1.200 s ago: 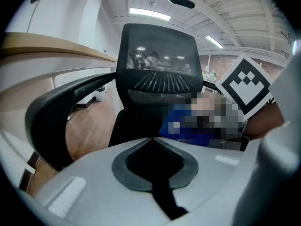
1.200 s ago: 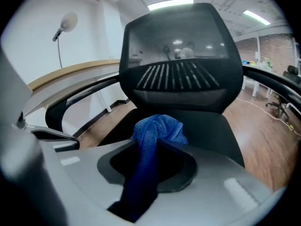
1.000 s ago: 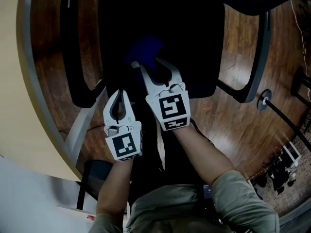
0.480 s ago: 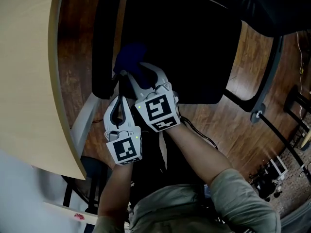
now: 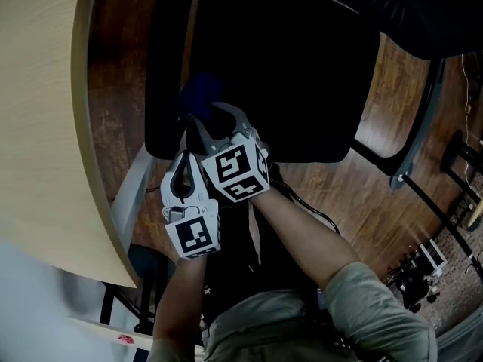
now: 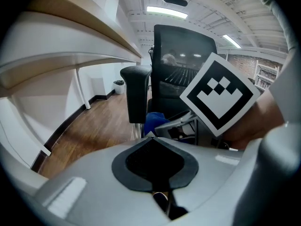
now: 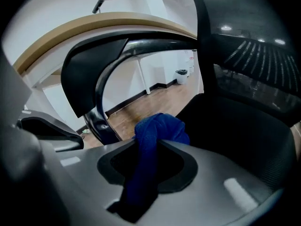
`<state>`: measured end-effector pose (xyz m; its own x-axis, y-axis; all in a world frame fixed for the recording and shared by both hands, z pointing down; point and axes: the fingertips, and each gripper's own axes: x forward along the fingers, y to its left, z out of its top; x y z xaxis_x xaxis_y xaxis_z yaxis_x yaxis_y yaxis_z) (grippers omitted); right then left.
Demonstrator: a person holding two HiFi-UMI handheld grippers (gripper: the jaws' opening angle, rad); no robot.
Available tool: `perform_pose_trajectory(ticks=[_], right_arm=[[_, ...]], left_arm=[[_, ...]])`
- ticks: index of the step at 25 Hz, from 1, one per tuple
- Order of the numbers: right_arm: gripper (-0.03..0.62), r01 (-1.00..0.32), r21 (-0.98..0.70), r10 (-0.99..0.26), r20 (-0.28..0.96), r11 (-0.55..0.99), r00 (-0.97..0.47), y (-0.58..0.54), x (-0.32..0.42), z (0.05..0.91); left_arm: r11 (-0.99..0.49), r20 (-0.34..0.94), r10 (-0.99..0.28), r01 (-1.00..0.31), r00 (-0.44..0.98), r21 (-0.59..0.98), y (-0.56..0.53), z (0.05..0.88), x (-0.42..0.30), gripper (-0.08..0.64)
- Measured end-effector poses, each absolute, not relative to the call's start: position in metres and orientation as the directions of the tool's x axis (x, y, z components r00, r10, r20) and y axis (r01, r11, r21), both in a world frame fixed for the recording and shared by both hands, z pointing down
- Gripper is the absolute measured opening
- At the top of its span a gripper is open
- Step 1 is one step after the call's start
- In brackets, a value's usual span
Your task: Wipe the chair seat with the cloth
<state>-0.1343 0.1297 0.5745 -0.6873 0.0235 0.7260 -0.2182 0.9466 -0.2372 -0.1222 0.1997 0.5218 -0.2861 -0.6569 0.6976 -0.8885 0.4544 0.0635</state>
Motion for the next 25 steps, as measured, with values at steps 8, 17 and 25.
perform_pose_trajectory(ticks=[8,17,25], right_arm=[[0.095,-0.310,-0.236,-0.040,0.735,0.921,-0.677,0.107,-0.106,0.572],[0.095,-0.489,-0.216,-0.182,0.744,0.845,-0.643,0.052,-0.038,0.565],[0.095,-0.642,-0.185,-0.310,0.756,0.744,-0.577,0.008,0.036,0.561]], left_arm=[[0.384,0.688,-0.686,-0.921,-0.236,0.067,0.171,0.522,-0.109,0.005],[0.239,0.687,-0.717,-0.968,-0.118,0.083,0.123,0.516,-0.064,0.005],[0.104,0.678,-0.735,-0.990,-0.013,0.093,0.085,0.512,-0.014,0.005]])
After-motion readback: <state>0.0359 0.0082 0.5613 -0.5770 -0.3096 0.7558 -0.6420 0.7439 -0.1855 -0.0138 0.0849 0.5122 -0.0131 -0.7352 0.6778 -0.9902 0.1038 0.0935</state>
